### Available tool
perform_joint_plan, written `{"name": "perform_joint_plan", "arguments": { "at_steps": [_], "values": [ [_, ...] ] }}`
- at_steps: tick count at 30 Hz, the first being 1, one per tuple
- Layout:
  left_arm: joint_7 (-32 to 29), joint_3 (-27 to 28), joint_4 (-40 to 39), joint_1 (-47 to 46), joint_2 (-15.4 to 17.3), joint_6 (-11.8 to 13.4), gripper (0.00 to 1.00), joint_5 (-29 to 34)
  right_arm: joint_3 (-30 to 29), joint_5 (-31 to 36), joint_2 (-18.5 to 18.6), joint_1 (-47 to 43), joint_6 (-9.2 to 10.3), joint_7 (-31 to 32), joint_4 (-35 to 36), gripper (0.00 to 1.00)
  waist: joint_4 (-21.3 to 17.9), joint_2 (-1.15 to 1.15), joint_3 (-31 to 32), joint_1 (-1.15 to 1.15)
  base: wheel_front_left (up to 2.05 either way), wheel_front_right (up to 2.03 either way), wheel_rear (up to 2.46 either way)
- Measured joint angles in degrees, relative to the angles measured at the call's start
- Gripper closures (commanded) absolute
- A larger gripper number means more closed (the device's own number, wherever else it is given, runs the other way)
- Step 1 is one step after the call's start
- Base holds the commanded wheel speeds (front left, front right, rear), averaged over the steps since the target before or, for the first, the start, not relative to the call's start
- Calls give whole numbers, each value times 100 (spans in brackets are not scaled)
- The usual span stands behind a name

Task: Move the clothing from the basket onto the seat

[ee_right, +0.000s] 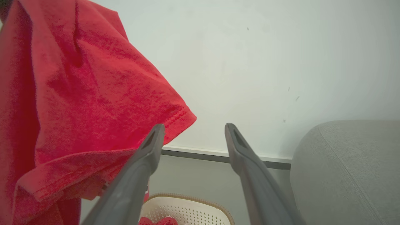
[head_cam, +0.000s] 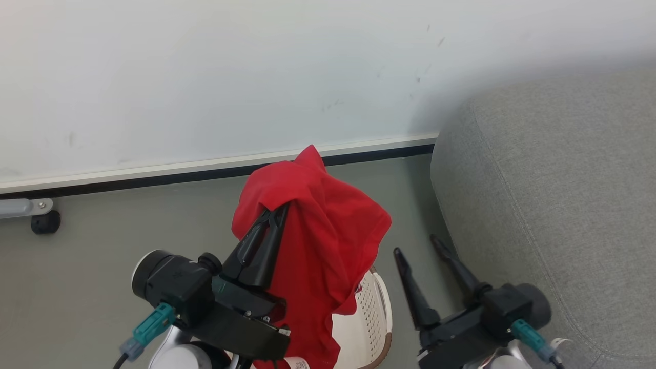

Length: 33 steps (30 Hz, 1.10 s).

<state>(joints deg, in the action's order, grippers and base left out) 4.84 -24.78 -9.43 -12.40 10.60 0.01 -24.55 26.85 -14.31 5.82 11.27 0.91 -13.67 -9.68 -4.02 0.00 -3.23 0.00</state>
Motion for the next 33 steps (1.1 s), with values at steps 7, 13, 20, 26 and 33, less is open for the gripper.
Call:
{"name": "perform_joint_plan", "arguments": {
  "at_steps": [7, 13, 20, 26, 33],
  "values": [
    [-31, 0, -1, 0, -4, 12, 100, -7, 437, 45, -67, 1, -200, 92, 377, 0, 7, 0, 18, 0, 0, 0, 0],
    [-71, -27, -7, 1, -19, 46, 100, -8, 951, 48, -134, 3, -450, 250, 712, 0, 25, 0, 22, 0, 0, 0, 0],
    [-121, -73, -29, -1, -31, 46, 100, -7, 1385, 22, -169, 182, -553, 510, 698, 0, 69, 0, 1, 0, 0, 0, 0],
    [-123, -162, -54, -15, -100, 22, 100, -8, 1445, 22, -177, 573, -554, 699, 302, 0, 145, 0, -22, 0, 0, 0, 0],
    [-123, -193, -88, -16, -109, 0, 100, -8, 1501, 10, -187, 1002, -597, 836, -232, 63, 214, 0, -51, 0, 0, 0, 0]
  ]
}}
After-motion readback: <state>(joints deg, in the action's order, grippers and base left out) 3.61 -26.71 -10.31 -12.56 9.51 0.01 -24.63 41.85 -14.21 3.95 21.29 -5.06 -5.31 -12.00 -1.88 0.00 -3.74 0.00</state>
